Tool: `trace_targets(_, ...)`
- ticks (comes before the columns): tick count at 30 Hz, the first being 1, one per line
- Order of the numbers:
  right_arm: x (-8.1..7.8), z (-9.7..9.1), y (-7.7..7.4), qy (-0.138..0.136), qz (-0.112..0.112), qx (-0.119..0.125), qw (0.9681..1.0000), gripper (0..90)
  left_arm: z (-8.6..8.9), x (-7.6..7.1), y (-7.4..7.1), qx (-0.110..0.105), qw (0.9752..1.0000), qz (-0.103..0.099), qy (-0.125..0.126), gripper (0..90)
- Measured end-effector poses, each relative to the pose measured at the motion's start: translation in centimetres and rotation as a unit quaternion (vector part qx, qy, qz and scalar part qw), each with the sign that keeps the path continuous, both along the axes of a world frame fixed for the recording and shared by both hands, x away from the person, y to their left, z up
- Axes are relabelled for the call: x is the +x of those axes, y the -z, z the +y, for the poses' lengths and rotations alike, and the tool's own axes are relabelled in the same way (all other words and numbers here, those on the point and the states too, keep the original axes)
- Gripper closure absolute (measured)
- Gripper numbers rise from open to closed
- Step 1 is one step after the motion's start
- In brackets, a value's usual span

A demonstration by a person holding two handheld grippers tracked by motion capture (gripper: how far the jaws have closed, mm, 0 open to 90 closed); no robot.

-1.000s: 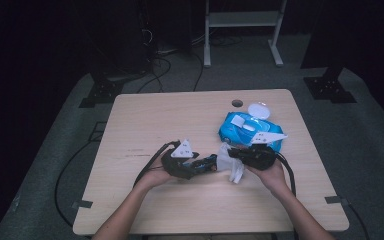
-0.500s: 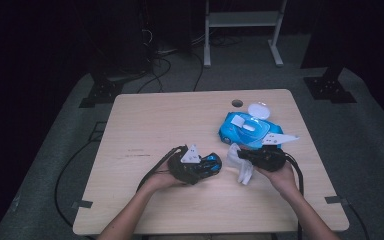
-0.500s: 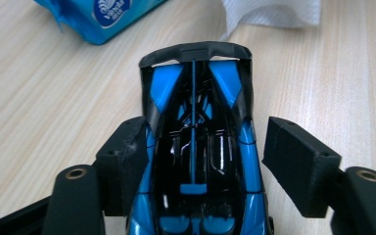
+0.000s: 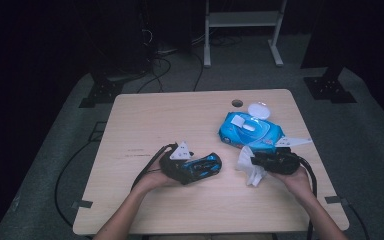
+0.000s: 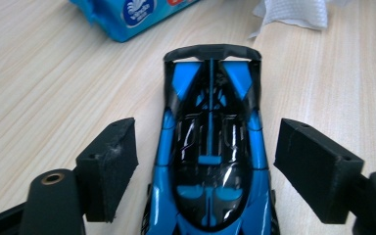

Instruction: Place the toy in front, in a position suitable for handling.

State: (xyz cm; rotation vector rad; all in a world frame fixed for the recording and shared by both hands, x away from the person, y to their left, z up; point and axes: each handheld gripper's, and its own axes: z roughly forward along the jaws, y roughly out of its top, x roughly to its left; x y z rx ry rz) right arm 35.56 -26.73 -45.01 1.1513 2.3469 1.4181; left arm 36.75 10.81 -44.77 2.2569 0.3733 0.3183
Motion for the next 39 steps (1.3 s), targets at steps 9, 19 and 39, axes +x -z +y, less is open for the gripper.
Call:
trace_targets(9, -1.3, -1.8, -0.7, 0.004, -0.010, 0.003, 0.9999, 56.8, 1.9, -0.3, -0.1, -0.017, 0.9996, 0.004, -0.021, 19.5)
trace_targets(19, -1.6, -3.0, -0.4, 0.009, -0.009, 0.013, 0.9998, 53.8, 3.8, -0.5, -0.4, -0.044, 0.9980, 0.012, -0.043, 18.6)
trace_targets(39, -2.3, -3.9, 0.1, 0.016, -0.001, 0.013, 0.9998, 46.0, 6.5, -1.8, -0.4, -0.041, 0.9969, 0.004, -0.067, 17.8)
